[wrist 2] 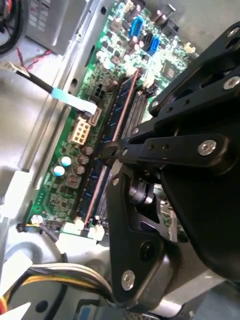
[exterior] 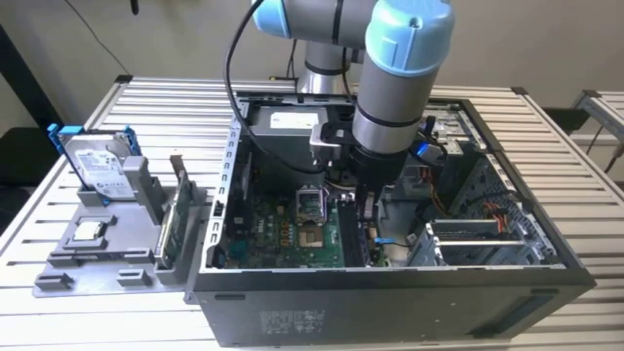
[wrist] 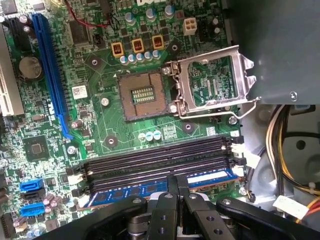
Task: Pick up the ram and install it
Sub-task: 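Press down the ram until it locks into place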
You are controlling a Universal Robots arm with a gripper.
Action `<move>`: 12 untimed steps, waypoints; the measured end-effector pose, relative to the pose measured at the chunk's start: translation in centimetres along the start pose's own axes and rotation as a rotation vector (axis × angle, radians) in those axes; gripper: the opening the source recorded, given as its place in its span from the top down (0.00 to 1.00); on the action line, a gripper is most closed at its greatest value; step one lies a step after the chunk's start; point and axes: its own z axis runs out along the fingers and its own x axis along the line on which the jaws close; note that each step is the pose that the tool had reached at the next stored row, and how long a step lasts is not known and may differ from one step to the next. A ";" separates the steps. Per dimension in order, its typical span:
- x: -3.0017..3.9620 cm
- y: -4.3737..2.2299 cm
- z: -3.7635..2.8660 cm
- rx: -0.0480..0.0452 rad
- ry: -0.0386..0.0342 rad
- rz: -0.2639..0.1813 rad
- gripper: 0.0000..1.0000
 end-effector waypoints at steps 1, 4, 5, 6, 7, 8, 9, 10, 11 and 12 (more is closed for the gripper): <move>0.03 -0.01 -0.52 -0.0001 0.0017 0.000 0.89; -0.02 -0.04 -1.86 -0.0001 0.0020 0.000 0.89; -0.04 -0.05 -2.28 0.0000 0.0015 0.000 0.89; -0.06 -0.06 -2.75 -0.0001 0.0021 0.000 0.89; -0.08 -0.07 -3.18 -0.0001 0.0017 0.000 0.89; -0.09 -0.08 -3.59 -0.0001 0.0019 0.000 0.89; -0.11 -0.09 -4.03 -0.0001 0.0018 0.000 0.89; -0.12 -0.10 -4.18 -0.0001 0.0019 0.000 0.89; -0.12 -0.10 -4.17 -0.0001 0.0016 0.000 0.89; -0.12 -0.10 -4.18 0.0000 0.0015 0.000 0.89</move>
